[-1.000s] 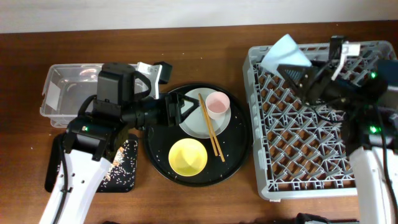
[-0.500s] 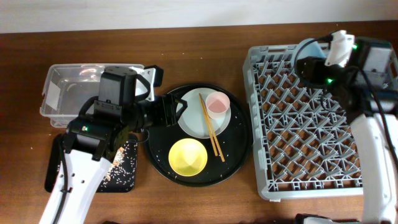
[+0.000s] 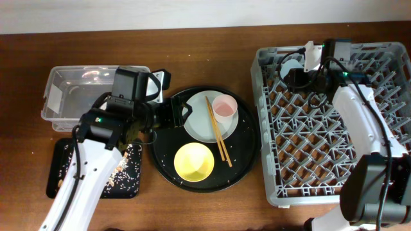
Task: Sort waste into correct bins and load items into the dishwasher rack
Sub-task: 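Place the blue cup upside down in the dish rack with the right gripper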
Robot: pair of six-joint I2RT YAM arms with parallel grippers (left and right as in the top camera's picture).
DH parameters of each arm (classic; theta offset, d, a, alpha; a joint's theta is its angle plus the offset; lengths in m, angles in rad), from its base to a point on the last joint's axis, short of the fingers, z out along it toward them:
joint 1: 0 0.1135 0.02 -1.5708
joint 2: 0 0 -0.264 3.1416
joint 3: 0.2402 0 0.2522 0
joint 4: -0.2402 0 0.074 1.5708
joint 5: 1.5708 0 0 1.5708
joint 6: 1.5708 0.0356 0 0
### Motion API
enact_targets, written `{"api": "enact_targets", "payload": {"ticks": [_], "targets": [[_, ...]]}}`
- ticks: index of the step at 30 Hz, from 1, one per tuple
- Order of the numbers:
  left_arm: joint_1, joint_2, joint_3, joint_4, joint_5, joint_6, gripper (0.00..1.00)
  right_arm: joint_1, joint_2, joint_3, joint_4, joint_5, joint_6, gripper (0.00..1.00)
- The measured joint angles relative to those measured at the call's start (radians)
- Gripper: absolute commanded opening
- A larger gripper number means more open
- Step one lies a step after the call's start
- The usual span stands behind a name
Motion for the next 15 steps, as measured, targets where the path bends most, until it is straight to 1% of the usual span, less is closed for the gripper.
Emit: {"api": "enact_targets", "payload": {"ticks": [2, 3, 4, 15], "targets": [[0.000, 0.000, 0.000, 0.000, -0.003, 0.007, 0.83, 0.000, 0.000, 0.000, -0.008, 0.032, 0.000, 0.44], [0.000, 0.000, 0.000, 0.000, -0.004, 0.011, 0.96, 0.000, 0.000, 0.000, -0.008, 0.045, -0.001, 0.44], [0.000, 0.000, 0.000, 0.000, -0.005, 0.011, 0.99, 0.000, 0.000, 0.000, -0.008, 0.056, -0.001, 0.44], [0.000, 0.001, 0.000, 0.000, -0.007, 0.011, 1.00, 0.000, 0.018, 0.000, -0.011, 0.082, 0.000, 0.45]]}}
